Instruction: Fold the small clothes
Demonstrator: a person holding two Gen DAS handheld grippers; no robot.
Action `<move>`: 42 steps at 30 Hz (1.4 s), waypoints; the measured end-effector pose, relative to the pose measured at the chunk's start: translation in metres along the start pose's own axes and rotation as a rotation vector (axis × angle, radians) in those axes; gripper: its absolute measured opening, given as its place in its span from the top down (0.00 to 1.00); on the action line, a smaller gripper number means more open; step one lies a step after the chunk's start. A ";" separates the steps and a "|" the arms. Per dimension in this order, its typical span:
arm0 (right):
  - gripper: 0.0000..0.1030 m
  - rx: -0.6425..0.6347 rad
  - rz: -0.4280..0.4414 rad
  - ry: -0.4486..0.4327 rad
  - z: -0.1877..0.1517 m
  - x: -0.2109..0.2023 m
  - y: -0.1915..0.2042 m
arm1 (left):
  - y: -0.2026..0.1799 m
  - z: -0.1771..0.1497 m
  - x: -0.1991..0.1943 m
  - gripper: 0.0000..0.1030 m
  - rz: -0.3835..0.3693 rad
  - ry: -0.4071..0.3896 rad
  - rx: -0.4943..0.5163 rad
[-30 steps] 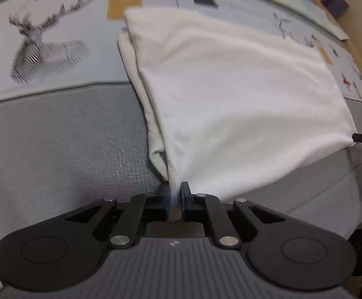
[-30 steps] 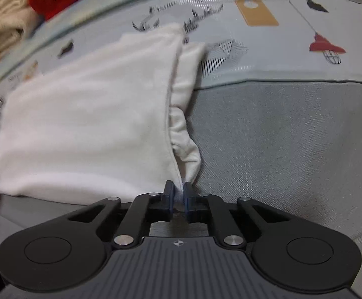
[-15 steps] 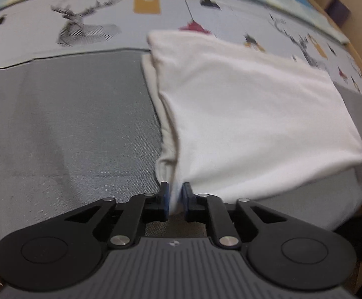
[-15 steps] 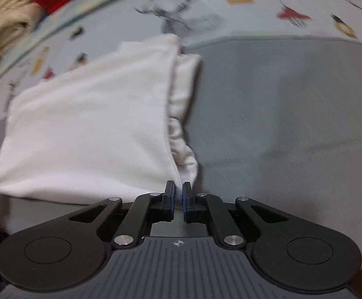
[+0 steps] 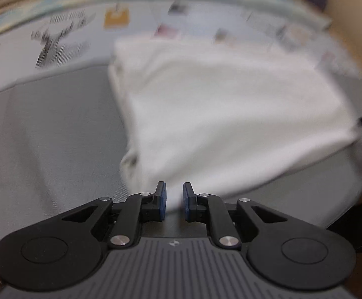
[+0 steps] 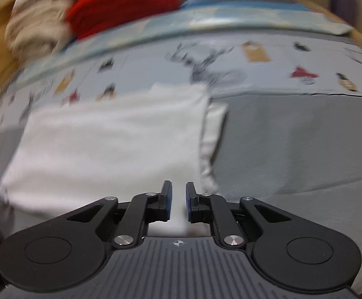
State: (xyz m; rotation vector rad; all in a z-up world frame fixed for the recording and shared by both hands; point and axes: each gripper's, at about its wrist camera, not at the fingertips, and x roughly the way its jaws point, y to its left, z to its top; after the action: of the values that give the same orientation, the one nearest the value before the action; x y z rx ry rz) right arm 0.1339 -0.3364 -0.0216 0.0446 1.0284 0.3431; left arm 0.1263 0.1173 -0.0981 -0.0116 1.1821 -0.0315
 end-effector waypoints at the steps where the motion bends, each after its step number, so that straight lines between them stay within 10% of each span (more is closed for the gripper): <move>1: 0.82 -0.027 -0.025 0.041 -0.002 0.009 0.004 | 0.003 -0.003 0.009 0.86 0.027 0.058 -0.014; 5: 0.79 -0.040 -0.169 0.200 -0.017 0.034 0.007 | 0.010 -0.006 -0.001 0.86 -0.003 0.020 -0.092; 10: 0.79 -0.010 -0.142 0.127 -0.015 0.022 0.010 | 0.011 -0.004 -0.019 0.75 -0.021 -0.069 -0.099; 15: 0.78 0.039 -0.202 0.172 -0.016 0.027 -0.001 | 0.009 -0.002 0.000 0.67 0.049 0.036 -0.106; 22: 0.61 0.043 -0.201 0.001 -0.009 -0.001 0.002 | 0.003 0.003 -0.020 0.63 0.043 -0.093 -0.116; 32: 0.50 0.018 -0.229 -0.327 0.000 -0.055 0.028 | -0.023 0.017 -0.059 0.20 0.030 -0.360 -0.054; 42: 0.34 0.060 -0.145 -0.406 -0.002 -0.095 0.063 | -0.047 0.025 -0.121 0.07 0.058 -0.557 0.134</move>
State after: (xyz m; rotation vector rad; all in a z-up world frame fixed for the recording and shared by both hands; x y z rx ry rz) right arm 0.0717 -0.3052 0.0691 0.0900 0.6349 0.1610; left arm 0.1027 0.0735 0.0246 0.1252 0.6210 -0.0522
